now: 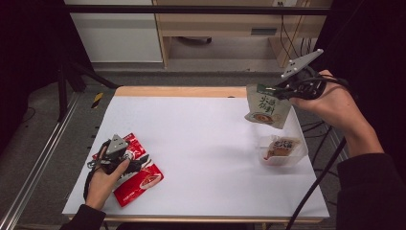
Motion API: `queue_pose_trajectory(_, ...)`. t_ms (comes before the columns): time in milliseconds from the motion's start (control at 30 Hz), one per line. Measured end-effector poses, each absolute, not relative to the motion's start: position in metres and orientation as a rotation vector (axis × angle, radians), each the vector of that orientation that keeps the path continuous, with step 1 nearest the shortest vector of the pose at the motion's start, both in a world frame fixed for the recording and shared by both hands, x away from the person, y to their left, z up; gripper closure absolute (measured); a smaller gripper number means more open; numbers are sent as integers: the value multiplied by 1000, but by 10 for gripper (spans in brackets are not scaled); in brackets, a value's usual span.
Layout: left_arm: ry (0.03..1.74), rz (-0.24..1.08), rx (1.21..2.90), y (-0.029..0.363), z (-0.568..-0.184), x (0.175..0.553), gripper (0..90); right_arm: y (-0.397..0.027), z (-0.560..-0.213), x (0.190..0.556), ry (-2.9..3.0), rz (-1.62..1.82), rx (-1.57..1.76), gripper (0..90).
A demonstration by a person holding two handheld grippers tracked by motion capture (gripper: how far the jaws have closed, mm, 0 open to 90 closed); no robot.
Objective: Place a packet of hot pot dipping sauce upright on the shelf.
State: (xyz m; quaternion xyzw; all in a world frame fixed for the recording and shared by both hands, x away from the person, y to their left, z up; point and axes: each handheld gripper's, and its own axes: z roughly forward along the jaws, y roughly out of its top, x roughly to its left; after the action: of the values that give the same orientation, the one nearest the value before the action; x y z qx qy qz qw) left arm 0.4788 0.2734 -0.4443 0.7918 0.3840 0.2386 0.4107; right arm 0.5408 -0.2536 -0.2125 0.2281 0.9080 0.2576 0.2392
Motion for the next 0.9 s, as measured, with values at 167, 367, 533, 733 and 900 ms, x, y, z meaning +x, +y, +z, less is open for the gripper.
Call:
queue_pose_trajectory(167,964,604,1996,274,-444,479,76,-265,-215,542,2478,721,645,900)
queue_pose_trajectory(367,965,601,1994,274,-444,478,76,-275,-224,546,2488,717,671,900)
queue_pose_trajectory(533,966,603,1991,274,-444,478,76,-283,-235,544,2497,697,694,900)
queue_pose_trajectory(733,968,611,1995,275,-444,478,76,-295,-249,540,2501,722,717,900)
queue_pose_trajectory(900,983,617,1983,279,-443,479,76,-305,-257,538,2504,741,737,900)
